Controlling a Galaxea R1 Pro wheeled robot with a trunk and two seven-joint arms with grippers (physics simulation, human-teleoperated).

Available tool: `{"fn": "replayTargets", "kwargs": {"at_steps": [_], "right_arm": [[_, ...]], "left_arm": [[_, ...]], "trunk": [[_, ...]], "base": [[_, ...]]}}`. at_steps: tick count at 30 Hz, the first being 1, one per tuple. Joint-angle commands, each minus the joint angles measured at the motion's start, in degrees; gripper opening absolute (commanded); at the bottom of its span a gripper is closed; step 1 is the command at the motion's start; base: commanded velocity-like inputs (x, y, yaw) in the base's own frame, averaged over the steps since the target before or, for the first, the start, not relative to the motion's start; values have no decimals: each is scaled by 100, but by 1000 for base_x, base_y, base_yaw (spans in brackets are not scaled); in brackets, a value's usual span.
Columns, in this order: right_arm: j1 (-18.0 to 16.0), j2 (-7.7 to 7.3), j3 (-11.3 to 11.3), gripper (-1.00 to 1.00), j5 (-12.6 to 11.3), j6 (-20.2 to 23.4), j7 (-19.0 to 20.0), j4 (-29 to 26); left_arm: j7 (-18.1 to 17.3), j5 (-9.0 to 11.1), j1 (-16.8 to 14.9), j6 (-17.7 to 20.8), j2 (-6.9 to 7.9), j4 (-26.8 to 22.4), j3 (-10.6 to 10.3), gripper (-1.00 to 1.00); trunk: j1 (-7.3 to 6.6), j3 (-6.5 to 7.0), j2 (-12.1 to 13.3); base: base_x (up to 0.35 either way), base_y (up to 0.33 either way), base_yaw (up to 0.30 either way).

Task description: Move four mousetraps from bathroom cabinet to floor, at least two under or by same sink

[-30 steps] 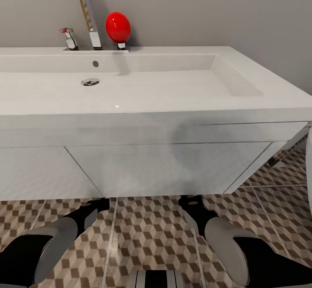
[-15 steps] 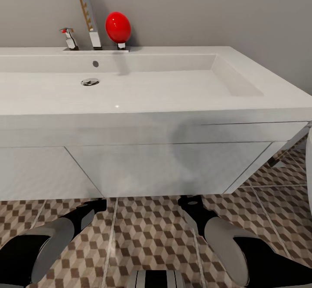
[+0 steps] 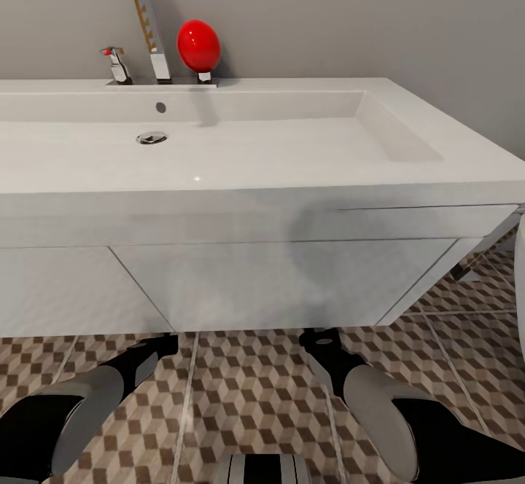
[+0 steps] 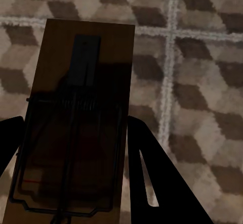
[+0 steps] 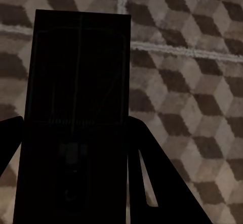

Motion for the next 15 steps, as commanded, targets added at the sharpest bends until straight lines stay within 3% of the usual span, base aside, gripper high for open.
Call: {"fn": "replayTargets", "kwargs": {"at_steps": [1, 15], "right_arm": [[0, 3, -47, -100, 44, 24, -17, -7], [-4, 3, -47, -100, 54, 34, -43, -15]], "left_arm": [[7, 37, -2, -1, -1, -1, -39, -100], [7, 29, -2, -6, -7, -4, -40, -100]], "trunk": [[-1, -4, -1], [-1, -4, -1]], "base": [[0, 0, 0], [0, 0, 0]]}}
